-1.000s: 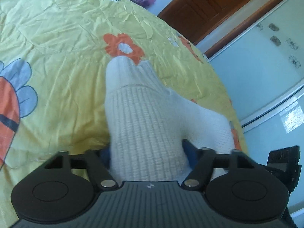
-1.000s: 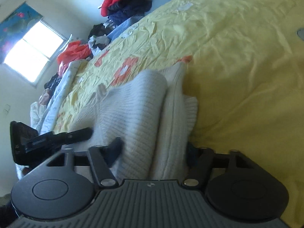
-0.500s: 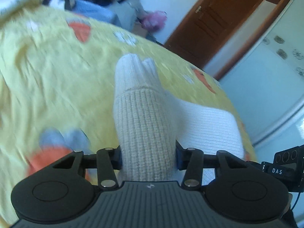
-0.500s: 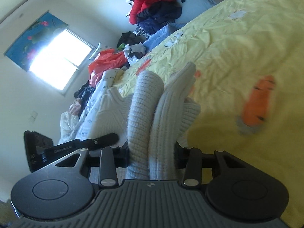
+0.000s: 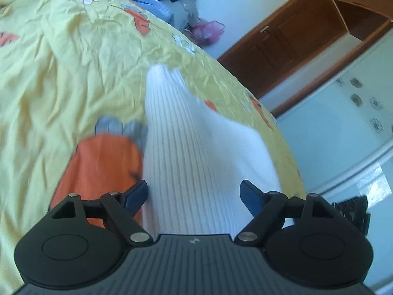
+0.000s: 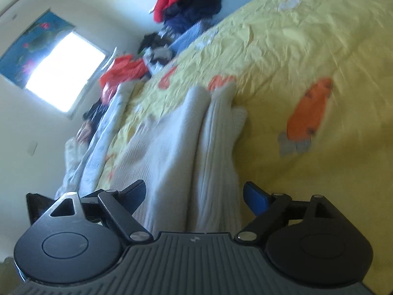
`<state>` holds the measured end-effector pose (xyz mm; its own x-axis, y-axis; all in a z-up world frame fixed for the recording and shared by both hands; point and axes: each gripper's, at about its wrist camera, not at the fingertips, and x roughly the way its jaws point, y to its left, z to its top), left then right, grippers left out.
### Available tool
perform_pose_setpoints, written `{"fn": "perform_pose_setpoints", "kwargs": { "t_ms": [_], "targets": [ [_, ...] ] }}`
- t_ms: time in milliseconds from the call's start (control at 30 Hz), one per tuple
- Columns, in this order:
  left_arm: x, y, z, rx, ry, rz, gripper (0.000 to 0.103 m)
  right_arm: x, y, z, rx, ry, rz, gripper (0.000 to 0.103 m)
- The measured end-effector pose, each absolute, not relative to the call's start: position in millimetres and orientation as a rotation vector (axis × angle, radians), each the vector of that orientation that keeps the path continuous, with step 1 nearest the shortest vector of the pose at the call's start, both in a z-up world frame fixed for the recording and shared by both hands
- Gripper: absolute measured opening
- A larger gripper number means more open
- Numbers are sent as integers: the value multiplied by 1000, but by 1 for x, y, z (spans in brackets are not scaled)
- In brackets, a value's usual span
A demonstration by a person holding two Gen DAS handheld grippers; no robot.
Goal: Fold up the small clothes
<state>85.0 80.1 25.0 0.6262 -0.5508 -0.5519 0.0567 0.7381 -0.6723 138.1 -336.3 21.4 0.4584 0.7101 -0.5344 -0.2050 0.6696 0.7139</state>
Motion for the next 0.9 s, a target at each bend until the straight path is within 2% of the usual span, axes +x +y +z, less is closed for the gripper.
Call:
{"fn": "perform_pose_setpoints", "kwargs": {
  "t_ms": [67,133,233,333,367,400,467,567,600,700,767,833,867,900],
  "targets": [
    [73,75,22,-654,817,-400,90,129,-333,19,615,961,646,85],
    [68,70,18,-624,788,-397,91,123,-324,16,582,981,662,86],
    [72,60,7,-589,824,-388,93,125,-306,4,511,1020,631,79],
    [74,46,5,-528,874,-384,78,122,-297,7,440,1015,638,69],
    [73,44,12,-491,864,-388,65,119,-296,12,423,1012,649,63],
    [72,45,19,-469,862,-399,57,116,-297,16,414,1007,660,58],
    [70,50,30,-444,871,-422,56,107,-304,27,407,992,686,55],
    [67,46,24,-350,892,-423,57,98,-304,23,386,1002,702,54],
    [64,44,20,-325,875,-420,60,98,-304,16,389,1015,692,53],
    [53,42,25,-314,840,-388,65,101,-315,5,508,1024,653,67],
    [34,40,39,-238,784,-354,69,97,-322,13,548,1022,629,68],
    [5,33,51,-90,679,-306,78,88,-335,27,576,970,635,69],
    [-12,29,53,-21,634,-290,84,81,-342,34,594,942,635,73],
    [-26,26,51,25,614,-294,84,75,-349,38,612,921,635,78]
  ]
}}
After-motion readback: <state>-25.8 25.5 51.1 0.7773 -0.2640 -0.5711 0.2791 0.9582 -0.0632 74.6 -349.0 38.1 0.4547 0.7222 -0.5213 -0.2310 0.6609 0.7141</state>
